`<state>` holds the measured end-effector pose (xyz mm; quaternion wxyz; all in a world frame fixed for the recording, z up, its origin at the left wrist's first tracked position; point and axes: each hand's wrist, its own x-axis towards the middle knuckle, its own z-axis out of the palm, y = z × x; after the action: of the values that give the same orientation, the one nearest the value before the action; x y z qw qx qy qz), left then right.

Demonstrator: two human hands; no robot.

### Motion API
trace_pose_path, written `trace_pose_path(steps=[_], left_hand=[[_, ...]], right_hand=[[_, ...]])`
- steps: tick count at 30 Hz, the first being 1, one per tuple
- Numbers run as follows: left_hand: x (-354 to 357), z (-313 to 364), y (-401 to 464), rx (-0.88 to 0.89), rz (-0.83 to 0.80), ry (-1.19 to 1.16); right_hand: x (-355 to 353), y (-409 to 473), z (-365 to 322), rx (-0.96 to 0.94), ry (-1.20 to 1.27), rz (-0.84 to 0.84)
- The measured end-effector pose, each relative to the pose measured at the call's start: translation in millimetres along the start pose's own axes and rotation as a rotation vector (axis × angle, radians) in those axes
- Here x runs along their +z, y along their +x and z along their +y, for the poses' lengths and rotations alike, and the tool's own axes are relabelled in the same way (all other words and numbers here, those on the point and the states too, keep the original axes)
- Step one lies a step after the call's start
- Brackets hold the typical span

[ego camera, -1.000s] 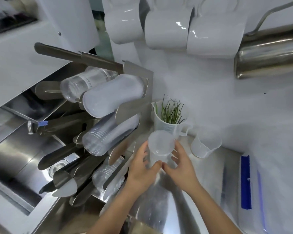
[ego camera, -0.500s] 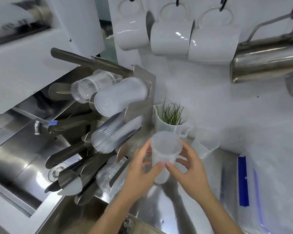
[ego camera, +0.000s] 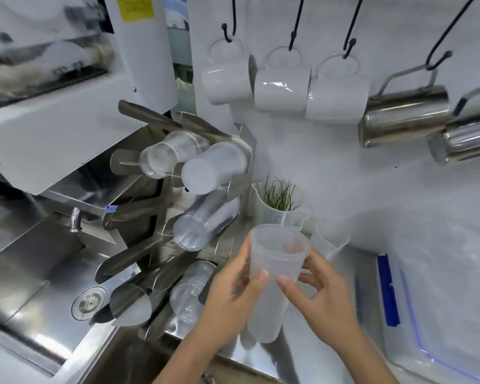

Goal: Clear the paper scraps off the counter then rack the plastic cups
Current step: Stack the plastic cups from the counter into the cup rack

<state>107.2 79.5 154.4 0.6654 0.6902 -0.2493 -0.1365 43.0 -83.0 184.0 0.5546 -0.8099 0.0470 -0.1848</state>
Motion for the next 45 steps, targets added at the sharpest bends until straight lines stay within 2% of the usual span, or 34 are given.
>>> trace_pose_path(steps=[10,17,25,30,35,41,45], left_hand=[[-28,20,-21,0.049,-0.012,0.007],[-66,47,-35,0.154,-0.002,0.009],[-106,50,-45,0.155,0.088,0.065],[-125,48,-42,0.129,0.138,0.054],[-140,46,-37,0.098,0.236,0.084],[-157,47,-34,0.063,0.285,0.194],[-160,49,-35,0.055,0.269,0.243]], right_hand=[[25,-21,-51,-0.068,0.000,0.103],[55,-17,-75,-0.095,0.175,0.146],[102,-1,-90,-0.107,0.272,0.172],[116,7,-94,-0.117,0.293,0.124],[113,15,-94,-0.157,0.096,0.075],[99,39,-102,-0.294,-0.120,0.143],[92,65,-105,-0.300,-0.322,0.042]])
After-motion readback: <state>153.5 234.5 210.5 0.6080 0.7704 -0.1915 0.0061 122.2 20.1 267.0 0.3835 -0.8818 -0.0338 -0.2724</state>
